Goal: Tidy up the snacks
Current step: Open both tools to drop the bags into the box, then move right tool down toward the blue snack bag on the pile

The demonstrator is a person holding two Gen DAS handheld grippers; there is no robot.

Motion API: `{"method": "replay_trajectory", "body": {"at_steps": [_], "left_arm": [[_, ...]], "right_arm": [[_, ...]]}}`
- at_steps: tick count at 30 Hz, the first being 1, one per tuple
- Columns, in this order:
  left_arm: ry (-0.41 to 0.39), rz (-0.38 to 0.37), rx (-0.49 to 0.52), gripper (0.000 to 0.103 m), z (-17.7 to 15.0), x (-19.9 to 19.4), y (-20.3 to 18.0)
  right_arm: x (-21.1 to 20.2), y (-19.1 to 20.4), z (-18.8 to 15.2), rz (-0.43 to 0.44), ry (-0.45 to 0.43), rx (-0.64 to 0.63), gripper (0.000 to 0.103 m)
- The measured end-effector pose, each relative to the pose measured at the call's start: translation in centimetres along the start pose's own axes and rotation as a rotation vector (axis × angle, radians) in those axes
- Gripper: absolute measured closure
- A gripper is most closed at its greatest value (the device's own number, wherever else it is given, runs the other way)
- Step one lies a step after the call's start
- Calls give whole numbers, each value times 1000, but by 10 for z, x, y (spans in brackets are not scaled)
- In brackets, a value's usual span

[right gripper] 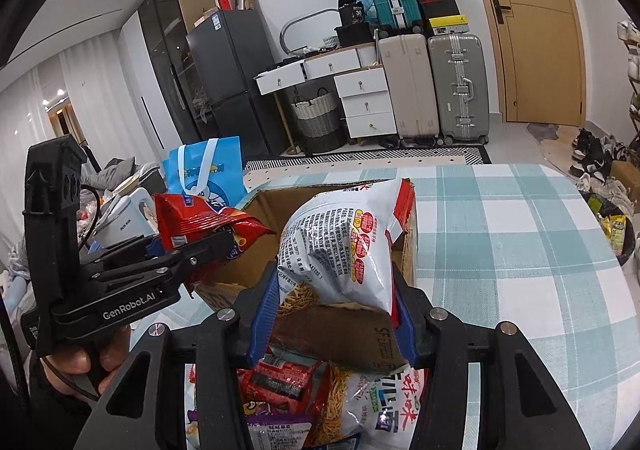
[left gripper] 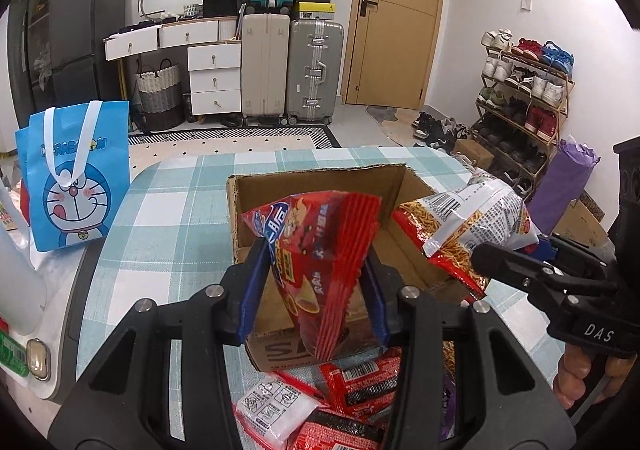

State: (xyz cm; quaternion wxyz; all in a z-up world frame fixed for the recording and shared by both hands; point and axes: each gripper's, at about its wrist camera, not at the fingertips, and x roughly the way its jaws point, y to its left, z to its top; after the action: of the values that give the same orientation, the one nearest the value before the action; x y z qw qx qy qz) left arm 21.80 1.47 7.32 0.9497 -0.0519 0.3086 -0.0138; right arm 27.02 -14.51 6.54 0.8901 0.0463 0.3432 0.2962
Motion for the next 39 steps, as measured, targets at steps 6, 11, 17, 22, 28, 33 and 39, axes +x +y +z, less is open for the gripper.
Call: {"method": "replay_trajectory", "body": {"at_steps": [6, 11, 17, 22, 28, 33, 39], "left_arm": [[32, 12, 12, 62, 1, 17, 1], [25, 21, 51, 60, -4, 15, -5], [-6, 33, 25, 18, -10, -8, 1], [0, 18, -16, 2, -23, -30, 12], [9, 37, -38, 0, -44, -53, 23], [18, 55, -34, 0, -63, -68, 26], [28, 64, -18, 0, -85, -79, 22]], "right_arm": [[8, 6, 3, -8, 15, -3, 52], [-4, 14, 3, 3, -23, -49, 48], [-25, 15, -4, 2, -42, -60, 17], [-36, 11, -16, -27, -38, -52, 1], [-44, 0, -33, -37, -12, -9, 1], [-53, -3, -49, -54, -1, -8, 1], [-63, -3, -66, -83, 5, -18, 1]]}}
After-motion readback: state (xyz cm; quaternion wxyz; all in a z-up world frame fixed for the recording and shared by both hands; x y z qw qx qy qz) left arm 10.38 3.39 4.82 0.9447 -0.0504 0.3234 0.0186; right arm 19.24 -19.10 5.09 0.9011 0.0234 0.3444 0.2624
